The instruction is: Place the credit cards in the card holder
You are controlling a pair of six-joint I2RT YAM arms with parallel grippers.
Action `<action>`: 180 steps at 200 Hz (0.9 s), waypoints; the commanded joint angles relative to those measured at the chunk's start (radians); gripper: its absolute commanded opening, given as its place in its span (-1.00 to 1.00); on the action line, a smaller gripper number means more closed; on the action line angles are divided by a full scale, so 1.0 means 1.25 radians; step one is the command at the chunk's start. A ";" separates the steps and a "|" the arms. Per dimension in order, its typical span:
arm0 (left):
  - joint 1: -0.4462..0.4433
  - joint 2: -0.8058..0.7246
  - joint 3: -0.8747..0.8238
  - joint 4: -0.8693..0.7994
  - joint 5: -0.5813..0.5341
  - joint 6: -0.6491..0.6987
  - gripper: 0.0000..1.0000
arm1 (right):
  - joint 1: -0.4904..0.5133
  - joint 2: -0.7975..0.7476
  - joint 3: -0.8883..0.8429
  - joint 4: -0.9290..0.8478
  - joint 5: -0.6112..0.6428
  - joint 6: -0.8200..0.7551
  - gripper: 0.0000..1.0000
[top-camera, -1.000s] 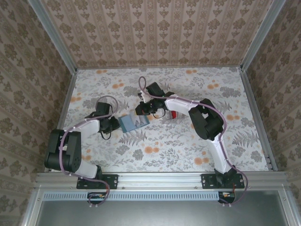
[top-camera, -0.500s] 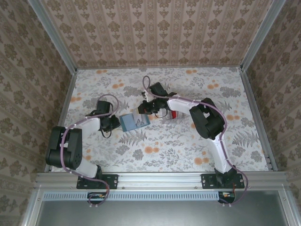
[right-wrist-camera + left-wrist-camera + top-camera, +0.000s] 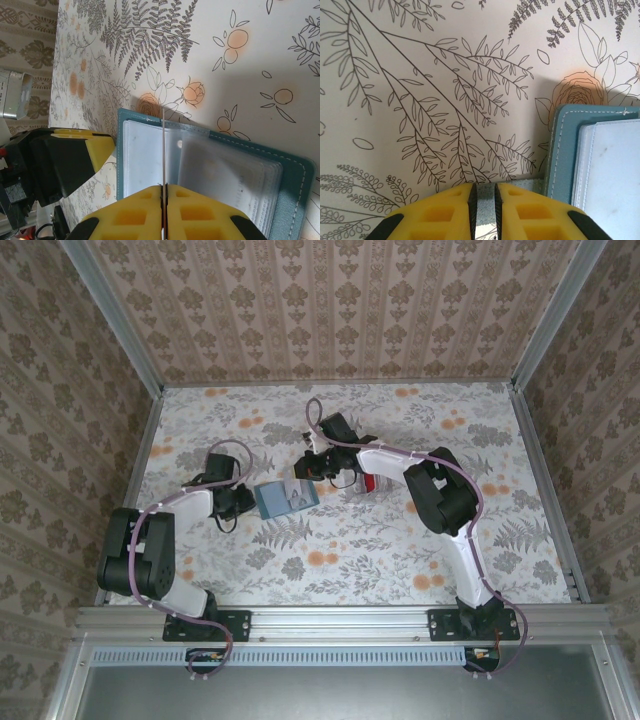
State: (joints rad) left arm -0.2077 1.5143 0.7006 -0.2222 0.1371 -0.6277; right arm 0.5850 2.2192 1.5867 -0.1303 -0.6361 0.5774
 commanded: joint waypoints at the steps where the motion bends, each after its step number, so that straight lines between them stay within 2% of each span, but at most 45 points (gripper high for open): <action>1: 0.005 0.025 0.004 -0.008 0.010 0.018 -0.60 | 0.006 0.022 0.020 -0.001 -0.015 0.008 -0.77; 93: -0.003 0.035 0.003 0.006 0.018 0.008 -0.59 | 0.025 0.037 0.018 -0.024 -0.034 0.010 -0.77; 142: -0.006 0.038 0.009 0.001 0.021 0.009 -0.61 | 0.023 -0.001 -0.006 0.034 -0.072 0.060 -0.77; 180: -0.005 0.029 0.003 -0.003 0.018 0.008 -0.62 | 0.022 -0.024 0.001 0.015 -0.067 0.053 -0.77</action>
State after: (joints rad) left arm -0.2085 1.5326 0.7086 -0.1940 0.1486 -0.6277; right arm 0.6064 2.2467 1.5864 -0.1150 -0.6674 0.6327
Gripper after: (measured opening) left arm 0.192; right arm 0.115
